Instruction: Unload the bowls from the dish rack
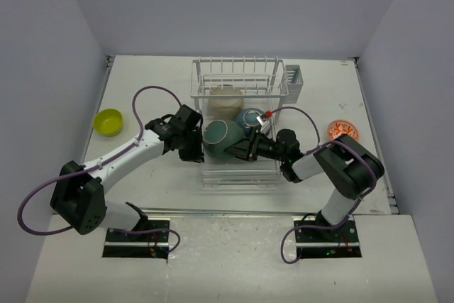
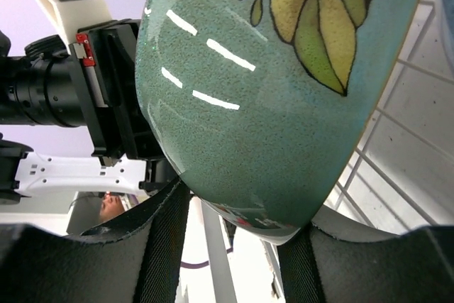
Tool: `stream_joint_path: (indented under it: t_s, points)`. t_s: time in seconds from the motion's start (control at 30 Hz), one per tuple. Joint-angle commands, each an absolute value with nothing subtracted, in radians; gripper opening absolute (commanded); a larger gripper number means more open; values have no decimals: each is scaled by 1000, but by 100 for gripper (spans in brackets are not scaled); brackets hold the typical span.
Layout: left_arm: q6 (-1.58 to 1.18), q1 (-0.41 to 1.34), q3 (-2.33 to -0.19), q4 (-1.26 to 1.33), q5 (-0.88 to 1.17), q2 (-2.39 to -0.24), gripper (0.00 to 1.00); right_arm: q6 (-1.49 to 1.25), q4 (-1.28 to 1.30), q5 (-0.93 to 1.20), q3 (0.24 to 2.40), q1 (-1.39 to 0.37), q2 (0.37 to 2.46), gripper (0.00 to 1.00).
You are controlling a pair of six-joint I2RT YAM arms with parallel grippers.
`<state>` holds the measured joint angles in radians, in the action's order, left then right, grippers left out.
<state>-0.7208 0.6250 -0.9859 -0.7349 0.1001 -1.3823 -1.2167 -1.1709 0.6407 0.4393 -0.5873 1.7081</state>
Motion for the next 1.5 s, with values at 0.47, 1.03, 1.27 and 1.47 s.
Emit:
stream_joint_path:
  t_s: [0.47,1.03,1.27,1.47]
  points:
    - [-669,657,-974,-724,183,-1462,0,-1187,-1312,647,494,-588,1717,43]
    - [-673,657,-965,-724,186,-1450,0,-1164,-1305,643,471,-563,1678,33]
    - [-675,658,-953,-716,193,-1440,0,-1161,-1279,617,453,-555,1629,42]
    - [-676,658,-942,-712,196,-1431,0,-1161,-1278,597,428,-543,1615,44]
